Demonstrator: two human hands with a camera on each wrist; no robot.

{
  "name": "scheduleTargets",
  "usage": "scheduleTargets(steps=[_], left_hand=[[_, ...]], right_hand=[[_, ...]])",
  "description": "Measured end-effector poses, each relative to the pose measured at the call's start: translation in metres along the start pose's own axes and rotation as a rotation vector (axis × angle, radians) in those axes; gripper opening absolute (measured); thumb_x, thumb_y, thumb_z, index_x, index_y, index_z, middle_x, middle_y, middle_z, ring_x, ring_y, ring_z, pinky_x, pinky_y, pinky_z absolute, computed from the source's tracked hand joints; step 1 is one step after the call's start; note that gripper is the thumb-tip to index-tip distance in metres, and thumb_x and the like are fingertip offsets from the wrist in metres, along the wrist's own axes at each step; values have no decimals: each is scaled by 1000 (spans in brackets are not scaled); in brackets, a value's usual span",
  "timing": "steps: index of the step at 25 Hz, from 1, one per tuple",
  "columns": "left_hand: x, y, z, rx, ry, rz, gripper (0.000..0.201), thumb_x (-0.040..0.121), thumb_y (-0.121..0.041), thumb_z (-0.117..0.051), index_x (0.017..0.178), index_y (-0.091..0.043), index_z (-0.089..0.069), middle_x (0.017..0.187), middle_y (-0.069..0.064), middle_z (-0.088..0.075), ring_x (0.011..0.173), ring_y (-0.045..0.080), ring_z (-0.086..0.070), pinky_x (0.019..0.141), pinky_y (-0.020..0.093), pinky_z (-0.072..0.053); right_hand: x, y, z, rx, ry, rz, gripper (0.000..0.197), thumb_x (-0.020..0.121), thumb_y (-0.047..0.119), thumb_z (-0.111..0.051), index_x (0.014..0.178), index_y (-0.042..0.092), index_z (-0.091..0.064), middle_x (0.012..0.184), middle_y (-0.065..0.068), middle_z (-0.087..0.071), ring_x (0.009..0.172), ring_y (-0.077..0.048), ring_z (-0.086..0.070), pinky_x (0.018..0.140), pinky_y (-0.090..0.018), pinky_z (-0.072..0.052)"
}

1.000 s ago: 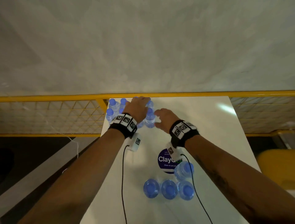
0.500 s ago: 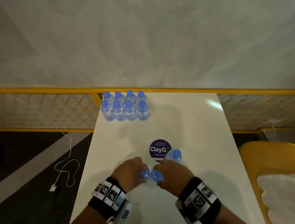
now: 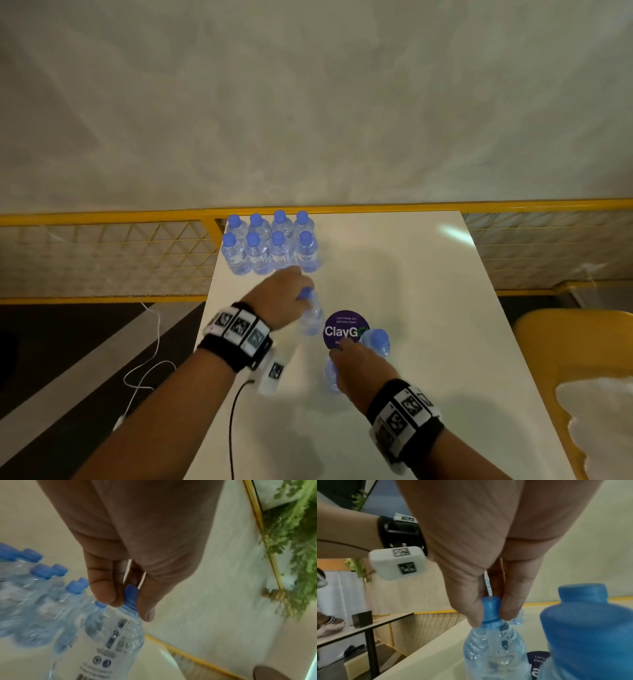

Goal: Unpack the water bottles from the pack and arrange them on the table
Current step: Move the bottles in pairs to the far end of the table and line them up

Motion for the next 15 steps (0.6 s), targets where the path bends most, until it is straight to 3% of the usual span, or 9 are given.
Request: scheduleTargets(steps=[3, 5, 9, 12, 15], left_hand=[[55, -1, 38, -4, -111, 1, 16, 93, -22, -66, 103, -9, -69, 89, 0, -45, 84, 25, -53, 77, 32, -37], [95, -2, 49, 31, -143, -6, 22, 95, -23, -65, 110, -8, -69, 97, 4, -48, 93, 31, -57, 79, 32, -37], [159, 3, 59, 29, -179, 35, 30, 96, -20, -63, 123, -7, -65, 116, 14, -53, 105, 32, -58, 88, 31, -40], [192, 13, 53, 59, -188, 68, 27, 97, -20, -61, 122, -11, -65, 120, 12, -53, 107, 33, -59, 91, 38, -43], [210, 30, 31, 193, -165, 130, 26, 97, -21, -55, 122, -22, -62, 120, 4, -52, 104, 30, -60, 94, 44, -33]], right_hand=[[11, -6, 30, 64, -55, -21, 26, 91, 18, -51, 116, 13, -57, 118, -11, -54, 100, -33, -62, 79, -42, -53], [22, -12, 51, 66, -70, -7, 28, 91, 23, -51, 117, 13, -59, 117, -10, -53, 103, -33, -60, 84, -41, -52], [54, -29, 100, 88, -157, 12, 26, 88, 24, -56, 111, 11, -59, 111, -10, -52, 100, -32, -58, 81, -37, -46], [88, -48, 123, 104, -197, -15, 26, 88, 25, -58, 111, 12, -60, 108, -9, -52, 98, -30, -58, 78, -33, -43], [124, -67, 141, 104, -225, -40, 30, 89, 24, -60, 116, 10, -62, 112, -12, -55, 100, -30, -60, 78, -30, -42]])
Point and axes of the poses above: each hand's wrist, its own x-axis towards the middle knuckle, its own z-axis out of the back of the hand, y = z × x, the point moved 9 cm from there along x, towards the middle knuckle
